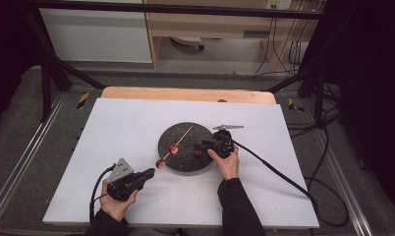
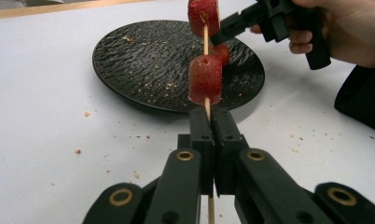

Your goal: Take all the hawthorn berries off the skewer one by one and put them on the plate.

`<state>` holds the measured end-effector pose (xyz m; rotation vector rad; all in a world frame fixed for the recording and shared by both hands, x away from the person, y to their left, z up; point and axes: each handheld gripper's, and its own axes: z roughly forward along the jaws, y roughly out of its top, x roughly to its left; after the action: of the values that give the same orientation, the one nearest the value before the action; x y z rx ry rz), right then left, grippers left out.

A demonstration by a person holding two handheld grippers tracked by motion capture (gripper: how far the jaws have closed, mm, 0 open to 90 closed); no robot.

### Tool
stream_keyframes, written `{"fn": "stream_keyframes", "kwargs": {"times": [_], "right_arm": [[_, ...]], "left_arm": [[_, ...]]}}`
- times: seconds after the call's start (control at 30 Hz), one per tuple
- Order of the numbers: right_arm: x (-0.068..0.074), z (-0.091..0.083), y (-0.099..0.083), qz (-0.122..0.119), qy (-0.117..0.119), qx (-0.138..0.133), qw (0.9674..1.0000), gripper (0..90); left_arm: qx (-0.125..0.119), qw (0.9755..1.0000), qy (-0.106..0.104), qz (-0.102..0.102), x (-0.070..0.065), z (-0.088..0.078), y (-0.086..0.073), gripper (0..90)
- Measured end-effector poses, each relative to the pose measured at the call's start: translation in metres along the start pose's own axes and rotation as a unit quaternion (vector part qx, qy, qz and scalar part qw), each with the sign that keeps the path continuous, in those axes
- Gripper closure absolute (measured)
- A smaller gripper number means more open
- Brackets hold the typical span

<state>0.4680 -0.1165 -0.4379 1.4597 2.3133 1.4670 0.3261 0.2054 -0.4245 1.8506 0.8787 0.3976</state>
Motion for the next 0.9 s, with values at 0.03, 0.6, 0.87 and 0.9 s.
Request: {"fn": "stream_keyframes", "kwargs": {"times": [0.03, 0.6, 0.87, 0.9], "right_arm": [[0.001, -0.003, 0.002, -0.004, 0.0, -0.005, 1.0, 46.5], [0.049, -0.05, -0.014, -0.053, 0.078, -0.049, 0.9943, 6.2], [0.057, -0.043, -0.028, -0.048, 0.082, -0.049, 0.9943, 21.3], [0.057, -0.042, -0.028, -0.045, 0.083, -0.049, 0.9944, 24.0]], "left_arm": [[0.0, 1.0, 0.0, 0.0, 0.0, 0.0, 0.0, 88.2], [0.002, 0.9997, -0.016, 0.016, -0.014, 0.01, 0.002, 88.2], [0.013, 0.999, -0.029, 0.031, -0.029, 0.022, 0.002, 88.2], [0.014, 0.9989, -0.031, 0.033, -0.032, 0.023, 0.002, 88.2]]}}
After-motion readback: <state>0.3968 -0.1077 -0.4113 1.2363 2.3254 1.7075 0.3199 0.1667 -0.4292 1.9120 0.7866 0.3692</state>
